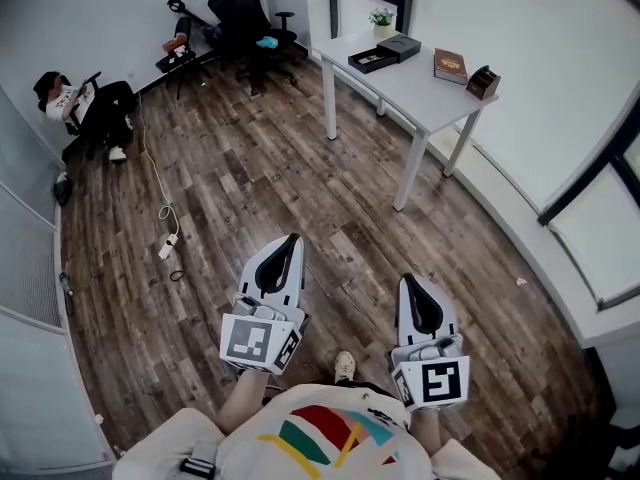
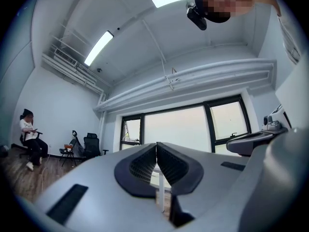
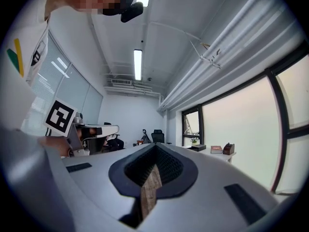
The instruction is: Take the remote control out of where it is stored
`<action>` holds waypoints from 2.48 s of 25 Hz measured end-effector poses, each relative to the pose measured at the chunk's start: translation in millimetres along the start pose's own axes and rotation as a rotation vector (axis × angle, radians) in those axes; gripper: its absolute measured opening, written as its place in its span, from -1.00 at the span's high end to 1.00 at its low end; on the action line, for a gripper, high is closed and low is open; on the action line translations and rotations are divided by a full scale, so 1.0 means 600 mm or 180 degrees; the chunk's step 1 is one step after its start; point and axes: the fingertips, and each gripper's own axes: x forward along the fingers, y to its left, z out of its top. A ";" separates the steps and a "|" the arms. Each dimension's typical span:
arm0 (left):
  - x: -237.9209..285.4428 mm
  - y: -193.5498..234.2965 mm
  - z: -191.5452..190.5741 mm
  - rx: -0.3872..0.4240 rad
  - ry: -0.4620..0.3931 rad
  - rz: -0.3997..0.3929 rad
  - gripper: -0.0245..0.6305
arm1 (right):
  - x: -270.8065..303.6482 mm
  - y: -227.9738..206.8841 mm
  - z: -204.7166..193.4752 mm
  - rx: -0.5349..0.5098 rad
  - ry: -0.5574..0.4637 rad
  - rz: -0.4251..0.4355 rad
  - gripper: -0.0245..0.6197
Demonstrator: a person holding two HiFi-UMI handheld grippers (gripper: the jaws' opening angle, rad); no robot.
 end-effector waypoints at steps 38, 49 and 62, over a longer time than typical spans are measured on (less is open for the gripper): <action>0.520 0.264 -0.041 0.0090 -0.0045 -0.0232 0.89 | 0.566 -0.202 -0.026 0.0111 0.0104 0.0055 0.95; 0.631 0.352 -0.073 -0.0060 0.0005 -0.0283 0.89 | 0.694 -0.228 -0.035 0.0075 0.0182 -0.0124 0.95; 0.813 0.374 -0.114 0.0049 0.0121 -0.0274 0.90 | 0.855 -0.345 -0.052 0.0118 0.0112 -0.0085 0.95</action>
